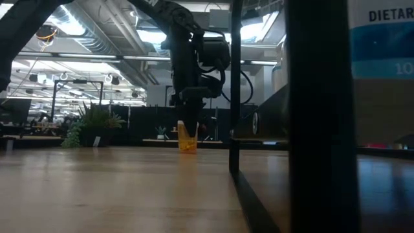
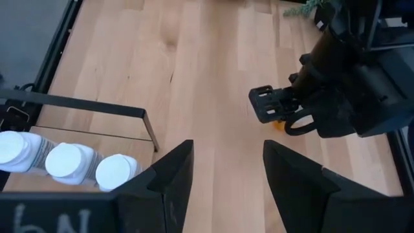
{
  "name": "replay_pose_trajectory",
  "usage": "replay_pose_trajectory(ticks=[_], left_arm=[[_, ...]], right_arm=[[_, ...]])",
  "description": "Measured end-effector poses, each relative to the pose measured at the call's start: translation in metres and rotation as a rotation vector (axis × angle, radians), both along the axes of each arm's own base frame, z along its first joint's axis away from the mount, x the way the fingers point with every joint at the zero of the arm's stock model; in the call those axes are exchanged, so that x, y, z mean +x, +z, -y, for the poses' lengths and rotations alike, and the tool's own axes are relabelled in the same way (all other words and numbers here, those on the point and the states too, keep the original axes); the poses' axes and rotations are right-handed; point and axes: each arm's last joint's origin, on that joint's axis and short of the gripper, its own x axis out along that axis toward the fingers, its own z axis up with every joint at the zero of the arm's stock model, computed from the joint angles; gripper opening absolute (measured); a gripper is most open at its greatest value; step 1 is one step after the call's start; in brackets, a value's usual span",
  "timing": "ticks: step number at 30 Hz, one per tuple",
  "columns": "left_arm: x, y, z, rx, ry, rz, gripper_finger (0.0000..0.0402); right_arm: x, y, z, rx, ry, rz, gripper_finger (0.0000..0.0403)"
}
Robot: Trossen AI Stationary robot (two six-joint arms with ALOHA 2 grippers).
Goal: Pick and place medicine bottles onto shelf by color
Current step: Put the orange pill bottle on the shelf
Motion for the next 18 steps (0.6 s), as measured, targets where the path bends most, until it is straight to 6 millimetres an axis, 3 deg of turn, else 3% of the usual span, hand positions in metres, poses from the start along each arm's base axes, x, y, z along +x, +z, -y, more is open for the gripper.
replay_pose_trajectory(ticks=[18], left_arm=[[0.0009,0.0000,0.0007,-0.029,-0.008,0.015,0.0186]], right_arm=[[0.0002,-0.0001,-0.0001,0.002,0.001,0.001,0.0188]])
